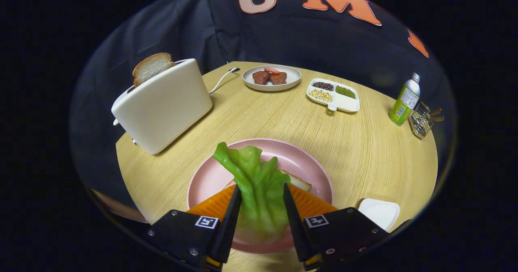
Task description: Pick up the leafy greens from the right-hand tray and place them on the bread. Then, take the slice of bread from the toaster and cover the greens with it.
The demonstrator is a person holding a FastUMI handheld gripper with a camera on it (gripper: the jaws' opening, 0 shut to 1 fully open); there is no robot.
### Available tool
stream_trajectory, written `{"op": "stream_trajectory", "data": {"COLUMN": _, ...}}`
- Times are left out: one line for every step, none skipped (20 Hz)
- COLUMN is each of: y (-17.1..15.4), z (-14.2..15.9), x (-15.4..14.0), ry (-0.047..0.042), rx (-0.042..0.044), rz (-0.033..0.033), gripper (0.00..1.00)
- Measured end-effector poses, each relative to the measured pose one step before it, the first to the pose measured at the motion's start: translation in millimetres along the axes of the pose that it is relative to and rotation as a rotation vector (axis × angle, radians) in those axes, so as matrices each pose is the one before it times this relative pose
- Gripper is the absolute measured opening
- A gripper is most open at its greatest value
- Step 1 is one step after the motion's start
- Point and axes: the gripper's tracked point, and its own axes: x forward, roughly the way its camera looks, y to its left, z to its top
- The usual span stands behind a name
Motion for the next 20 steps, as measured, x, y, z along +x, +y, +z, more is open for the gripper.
{"op": "stream_trajectory", "data": {"y": 3.43, "z": -0.1, "x": -0.81, "ry": 0.00259, "rx": 0.00294, "rz": 0.01349, "gripper": 0.63}}
{"op": "stream_trajectory", "data": {"y": 3.56, "z": 1.57, "x": -0.71, "ry": 0.00061, "rx": 0.00107, "rz": 0.0135, "gripper": 0.63}}
{"op": "stream_trajectory", "data": {"y": 3.71, "z": 2.55, "x": -1.75, "ry": -0.00438, "rx": 0.0003, "rz": 0.01237, "gripper": 0.64}}
{"op": "stream_trajectory", "data": {"y": 2.09, "z": 4.91, "x": -1.39, "ry": -0.00756, "rx": 0.00293, "rz": 0.00598, "gripper": 0.65}}
{"op": "stream_trajectory", "data": {"y": 0.88, "z": 4.86, "x": -1.06, "ry": -0.00699, "rx": 0.00236, "rz": 0.00218, "gripper": 0.66}}
{"op": "stream_trajectory", "data": {"y": -0.05, "z": 5.95, "x": -1.35, "ry": -0.00914, "rx": 0.00395, "rz": -0.00021, "gripper": 0.67}}
{"op": "stream_trajectory", "data": {"y": -0.37, "z": 5.06, "x": -0.83, "ry": -0.00576, "rx": 0.00389, "rz": -0.00449, "gripper": 0.68}}
{"op": "stream_trajectory", "data": {"y": -0.2, "z": 6.55, "x": -1.81, "ry": -0.01023, "rx": 0.00619, "rz": -0.00082, "gripper": 0.68}}
{"op": "stream_trajectory", "data": {"y": 1.67, "z": 6.31, "x": -1.27, "ry": -0.00913, "rx": 0.00838, "rz": 0.00233, "gripper": 0.69}}
{"op": "stream_trajectory", "data": {"y": 2.05, "z": 7.42, "x": -1.34, "ry": -0.00988, "rx": 0.00682, "rz": 0.00471, "gripper": 0.69}}
{"op": "stream_trajectory", "data": {"y": 2.37, "z": 7.45, "x": -2.09, "ry": -0.0099, "rx": 0.00486, "rz": 0.00198, "gripper": 0.69}}
{"op": "stream_trajectory", "data": {"y": 1.83, "z": 8.18, "x": -2.37, "ry": -0.00927, "rx": 0.00133, "rz": 0.00276, "gripper": 0.69}}
{"op": "stream_trajectory", "data": {"y": 2.85, "z": 8.86, "x": -3.02, "ry": -0.01064, "rx": -0.00097, "rz": 0.0021, "gripper": 0.71}}
{"op": "stream_trajectory", "data": {"y": 3.78, "z": 8.93, "x": -2.62, "ry": -0.01099, "rx": -0.00441, "rz": 0.00482, "gripper": 0.72}}
{"op": "stream_trajectory", "data": {"y": 4.96, "z": 8.78, "x": -2.44, "ry": -0.01132, "rx": -0.00124, "rz": 0.00747, "gripper": 0.74}}
{"op": "stream_trajectory", "data": {"y": 6.4, "z": 9.58, "x": -1.31, "ry": -0.0107, "rx": 0.0036, "rz": 0.01199, "gripper": 0.76}}
{"op": "stream_trajectory", "data": {"y": 7.8, "z": 8.46, "x": -2.49, "ry": -0.00902, "rx": 0.00698, "rz": 0.01419, "gripper": 0.79}}
{"op": "stream_trajectory", "data": {"y": 7.06, "z": 8.44, "x": -1.86, "ry": -0.0071, "rx": 0.00649, "rz": 0.01404, "gripper": 0.8}}
{"op": "stream_trajectory", "data": {"y": 6.65, "z": 8.01, "x": -1.04, "ry": -0.00621, "rx": 0.00238, "rz": 0.0127, "gripper": 0.83}}
{"op": "stream_trajectory", "data": {"y": 6.73, "z": 8.11, "x": -0.58, "ry": -0.00385, "rx": -0.00345, "rz": 0.01234, "gripper": 0.84}}
